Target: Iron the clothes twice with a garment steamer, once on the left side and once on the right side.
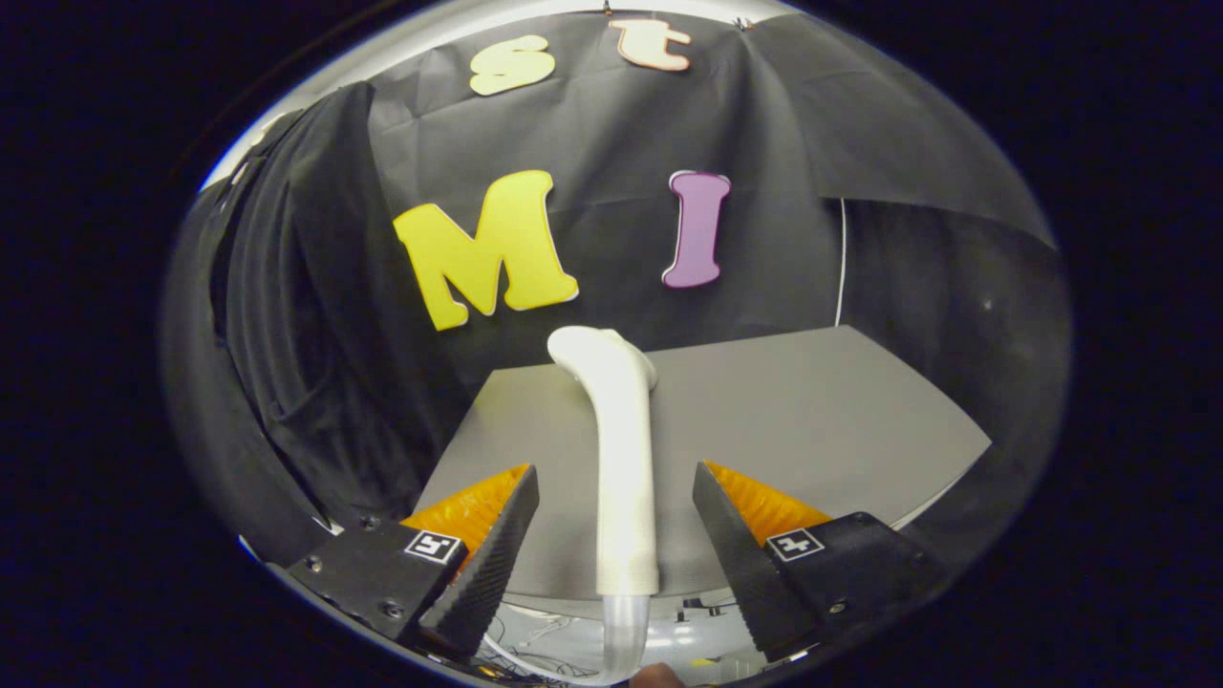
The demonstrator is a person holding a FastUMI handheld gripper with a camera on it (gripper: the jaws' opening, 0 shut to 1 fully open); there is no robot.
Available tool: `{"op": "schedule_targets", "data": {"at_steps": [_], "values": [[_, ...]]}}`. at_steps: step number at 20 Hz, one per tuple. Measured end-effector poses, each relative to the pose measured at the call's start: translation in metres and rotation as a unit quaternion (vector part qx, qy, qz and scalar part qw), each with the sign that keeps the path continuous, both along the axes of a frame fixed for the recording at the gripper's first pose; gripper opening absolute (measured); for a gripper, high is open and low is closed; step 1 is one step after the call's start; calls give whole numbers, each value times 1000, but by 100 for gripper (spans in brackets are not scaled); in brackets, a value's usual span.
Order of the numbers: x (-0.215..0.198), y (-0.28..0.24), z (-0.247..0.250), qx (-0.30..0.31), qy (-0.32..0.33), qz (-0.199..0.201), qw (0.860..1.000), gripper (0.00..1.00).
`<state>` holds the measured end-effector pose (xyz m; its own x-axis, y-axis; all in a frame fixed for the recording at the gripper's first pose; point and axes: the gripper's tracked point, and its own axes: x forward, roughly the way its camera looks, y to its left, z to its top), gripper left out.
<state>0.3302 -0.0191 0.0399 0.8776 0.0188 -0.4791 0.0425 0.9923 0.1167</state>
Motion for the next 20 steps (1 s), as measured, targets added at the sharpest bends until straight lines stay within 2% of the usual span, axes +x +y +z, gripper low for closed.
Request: {"op": "schedule_targets", "data": {"at_steps": [6,9,12,14,17,20], "values": [[25,-9,-17,-25,36,-11,999,95],[30,-10,-28,-41,60,-16,997,78],[32,-9,-32,-51,70,-18,996,74],[34,-6,-33,-53,69,-22,996,65],[35,-4,-33,-54,62,-26,996,44],[34,-2,-33,-45,62,-27,997,39]]}}
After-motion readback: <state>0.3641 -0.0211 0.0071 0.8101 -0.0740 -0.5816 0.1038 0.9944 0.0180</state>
